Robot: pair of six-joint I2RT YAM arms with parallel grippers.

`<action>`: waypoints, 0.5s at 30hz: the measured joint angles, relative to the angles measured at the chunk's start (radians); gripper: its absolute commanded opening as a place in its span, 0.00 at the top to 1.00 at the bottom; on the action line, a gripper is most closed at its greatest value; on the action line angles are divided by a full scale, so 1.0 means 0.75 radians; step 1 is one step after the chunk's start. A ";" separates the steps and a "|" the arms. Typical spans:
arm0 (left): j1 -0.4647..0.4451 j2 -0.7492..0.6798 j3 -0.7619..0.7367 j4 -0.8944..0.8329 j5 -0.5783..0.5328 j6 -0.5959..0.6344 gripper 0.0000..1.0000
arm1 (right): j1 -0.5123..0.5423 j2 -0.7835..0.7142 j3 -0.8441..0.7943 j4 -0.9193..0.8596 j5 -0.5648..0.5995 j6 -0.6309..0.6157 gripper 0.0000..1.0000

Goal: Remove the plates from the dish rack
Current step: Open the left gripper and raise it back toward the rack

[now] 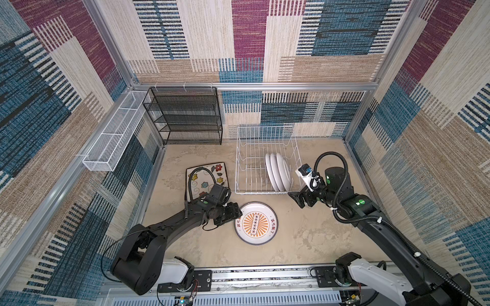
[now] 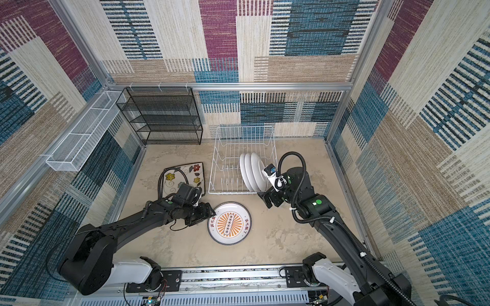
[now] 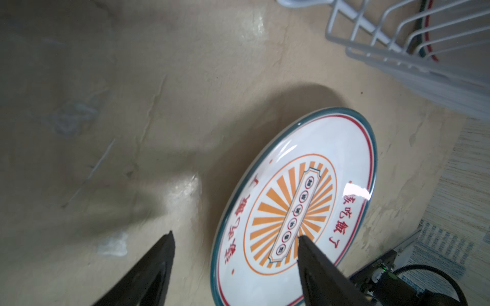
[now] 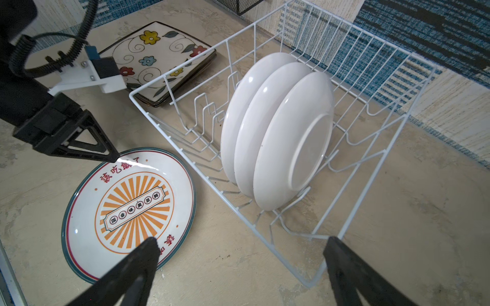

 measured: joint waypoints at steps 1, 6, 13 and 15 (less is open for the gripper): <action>0.000 -0.042 0.009 -0.020 -0.004 0.002 0.22 | 0.000 -0.002 0.002 -0.001 0.006 0.009 0.01; 0.000 -0.278 0.114 -0.137 -0.056 0.051 0.11 | 0.000 -0.013 0.019 0.011 0.054 0.074 0.01; 0.000 -0.284 0.463 -0.234 -0.063 0.148 0.09 | 0.000 -0.026 0.019 0.052 0.099 0.192 0.01; -0.001 -0.227 0.552 -0.254 -0.051 0.170 0.10 | 0.000 -0.027 0.020 0.063 0.106 0.230 0.01</action>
